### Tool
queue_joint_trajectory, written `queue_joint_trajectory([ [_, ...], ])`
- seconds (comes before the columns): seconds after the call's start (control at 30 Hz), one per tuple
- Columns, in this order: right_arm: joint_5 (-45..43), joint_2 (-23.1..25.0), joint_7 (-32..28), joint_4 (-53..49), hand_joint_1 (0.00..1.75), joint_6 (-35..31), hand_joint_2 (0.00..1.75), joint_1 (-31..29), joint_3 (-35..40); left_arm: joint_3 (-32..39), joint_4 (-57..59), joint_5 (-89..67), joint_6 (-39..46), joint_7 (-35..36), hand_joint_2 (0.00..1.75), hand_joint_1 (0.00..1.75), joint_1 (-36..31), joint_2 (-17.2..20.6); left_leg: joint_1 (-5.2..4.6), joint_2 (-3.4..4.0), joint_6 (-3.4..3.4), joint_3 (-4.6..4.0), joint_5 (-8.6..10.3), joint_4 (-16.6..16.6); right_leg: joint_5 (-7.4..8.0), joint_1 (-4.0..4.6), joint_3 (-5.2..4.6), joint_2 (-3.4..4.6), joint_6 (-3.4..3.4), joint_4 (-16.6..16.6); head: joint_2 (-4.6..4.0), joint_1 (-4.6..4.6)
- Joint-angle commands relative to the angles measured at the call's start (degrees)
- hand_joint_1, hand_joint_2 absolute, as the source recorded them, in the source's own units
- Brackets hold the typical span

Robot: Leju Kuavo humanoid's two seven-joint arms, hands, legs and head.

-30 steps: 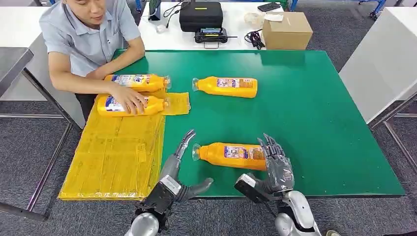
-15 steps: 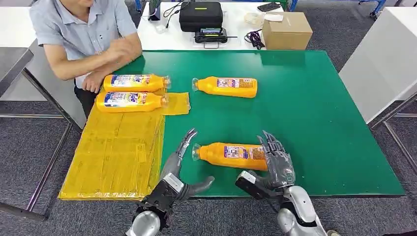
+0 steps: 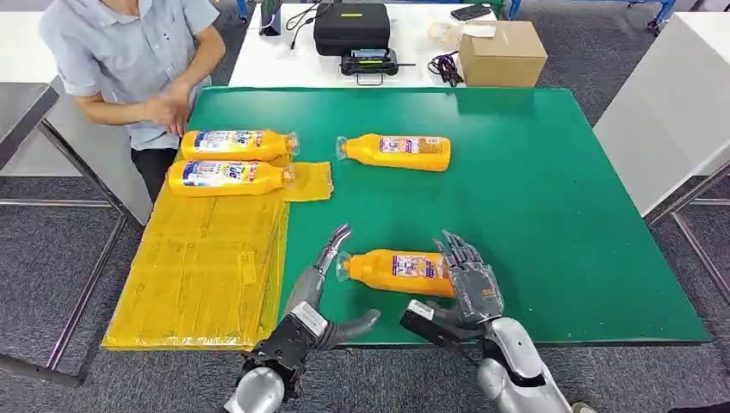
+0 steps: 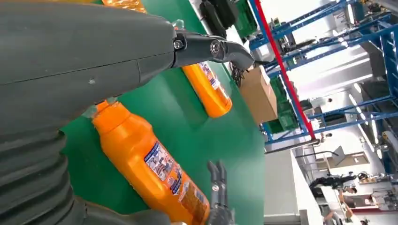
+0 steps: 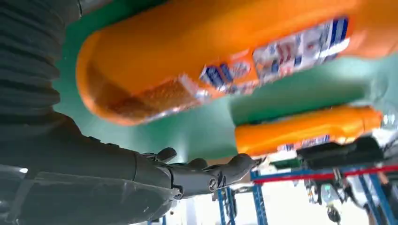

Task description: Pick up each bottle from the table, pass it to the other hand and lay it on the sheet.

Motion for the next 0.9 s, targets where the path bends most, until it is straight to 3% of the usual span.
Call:
queue_joint_trajectory([
  [0.03, 1.2, -2.9, 1.4, 6.4, 0.0, 4.7, 1.75, -5.8, 6.4, -1.5, 3.6, -0.2, -0.7, 0.8, 1.75, 0.0, -2.6, 0.6, 0.04, 0.09, -0.08, 0.04, 0.0, 0.0, 0.03, 0.05, 0.03, 0.06, -0.1, 0.0, 0.0, 0.02],
  [0.37, 1.4, -4.4, 4.6, 6.9, 0.0, 7.4, 1.75, -11.6, 10.4, -1.5, 3.5, -1.2, -0.7, 1.4, 1.75, 0.0, -2.2, 0.7, 0.01, 0.13, -0.06, 0.01, 0.0, 0.0, 0.04, 0.01, -0.02, 0.1, -0.07, 0.0, 0.0, 0.02],
  [0.63, 1.4, -5.1, 7.6, 3.5, 0.0, 7.6, 1.75, -8.8, 9.9, -1.0, 2.3, -2.7, 0.2, 1.9, 1.75, 0.0, -1.0, 1.1, 0.01, 0.09, -0.07, 0.04, 0.0, 0.0, 0.03, 0.02, 0.02, 0.06, -0.09, 0.0, 0.0, 0.02],
  [0.9, -3.0, -5.4, 6.3, 5.5, 0.0, 10.4, 1.75, -7.0, 8.1, -1.3, 3.5, -3.5, -0.4, 2.0, 1.75, 0.0, -1.3, 1.2, 0.06, 0.01, -0.1, 0.06, 0.01, 0.0, 0.03, 0.07, 0.09, -0.03, -0.13, -0.1, 0.0, 0.02],
])
